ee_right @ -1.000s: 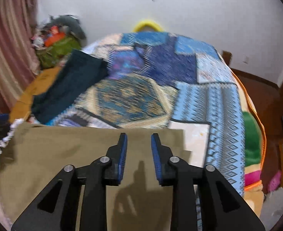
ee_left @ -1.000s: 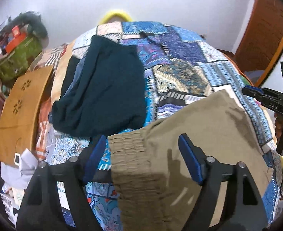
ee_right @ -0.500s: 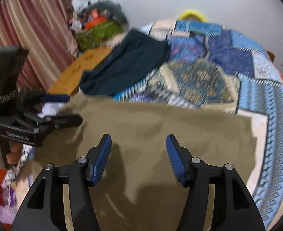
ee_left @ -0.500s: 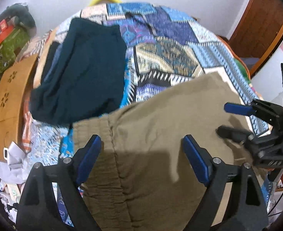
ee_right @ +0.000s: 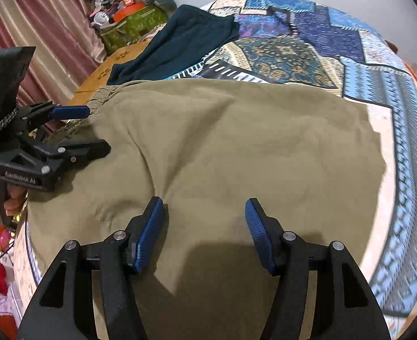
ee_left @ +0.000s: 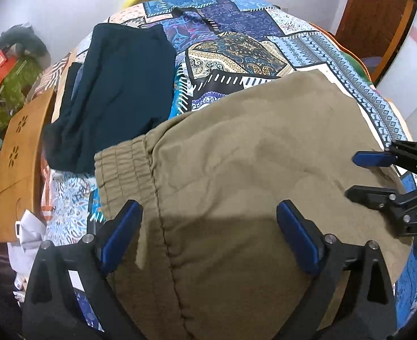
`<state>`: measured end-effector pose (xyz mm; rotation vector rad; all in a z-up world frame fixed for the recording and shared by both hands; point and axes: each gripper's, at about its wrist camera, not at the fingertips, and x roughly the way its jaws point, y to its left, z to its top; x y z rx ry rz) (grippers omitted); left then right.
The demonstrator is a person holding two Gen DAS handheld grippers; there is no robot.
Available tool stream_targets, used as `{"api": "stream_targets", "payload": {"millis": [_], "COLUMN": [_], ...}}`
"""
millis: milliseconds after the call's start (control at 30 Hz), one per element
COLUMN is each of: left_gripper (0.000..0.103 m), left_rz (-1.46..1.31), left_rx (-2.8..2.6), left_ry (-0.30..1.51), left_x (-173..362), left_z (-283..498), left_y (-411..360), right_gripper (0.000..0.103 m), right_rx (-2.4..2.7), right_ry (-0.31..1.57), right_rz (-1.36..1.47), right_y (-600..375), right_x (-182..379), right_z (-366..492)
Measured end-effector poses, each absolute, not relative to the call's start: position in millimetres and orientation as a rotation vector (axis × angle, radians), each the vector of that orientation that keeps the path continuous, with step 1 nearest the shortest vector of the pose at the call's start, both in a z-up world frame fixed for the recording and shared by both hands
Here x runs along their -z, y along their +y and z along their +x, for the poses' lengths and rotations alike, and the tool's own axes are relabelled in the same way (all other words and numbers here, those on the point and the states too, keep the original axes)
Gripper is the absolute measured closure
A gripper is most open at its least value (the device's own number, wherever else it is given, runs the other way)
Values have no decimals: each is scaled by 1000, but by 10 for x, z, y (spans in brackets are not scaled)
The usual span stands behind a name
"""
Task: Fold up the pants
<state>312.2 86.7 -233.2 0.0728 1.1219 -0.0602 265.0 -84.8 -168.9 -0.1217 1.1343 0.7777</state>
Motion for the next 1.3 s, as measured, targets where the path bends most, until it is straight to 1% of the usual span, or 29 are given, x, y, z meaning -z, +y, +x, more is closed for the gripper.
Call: {"api": "stream_targets", "payload": {"millis": [133, 233, 433, 600, 800, 967, 1133, 1300], "left_gripper": [5, 5, 5, 5, 5, 5, 5, 5], "left_rz": [93, 91, 57, -27, -49, -77, -134, -315], "left_rx": [55, 50, 9, -5, -30, -63, -104, -44], "left_ry": [1110, 1106, 1094, 1093, 1079, 1070, 1024, 994], "left_x": [2301, 2276, 2231, 2194, 2154, 2094, 1908, 1777], "left_z": [2963, 2851, 2616, 2449, 2286, 2174, 2035, 1934], "left_y": [869, 906, 1046, 1187, 1240, 1305, 1401, 1527], "right_gripper": [47, 44, 43, 42, 42, 42, 42, 42], "right_rx": [-752, -724, -663, -602, -557, -535, -530, -550], "right_ry": [1126, 1108, 1094, 1112, 1108, 1097, 1037, 919], "right_rz": [-83, -64, -42, -18, 37, 7, -35, -39], "right_y": [-1024, -1145, -1397, -1618, -1840, -1829, -1789, -1664], "right_x": [1628, 1591, 1570, 1630, 1620, 1572, 1365, 1006], "right_z": [2523, 2419, 2215, 2051, 1931, 1867, 1836, 1874]}}
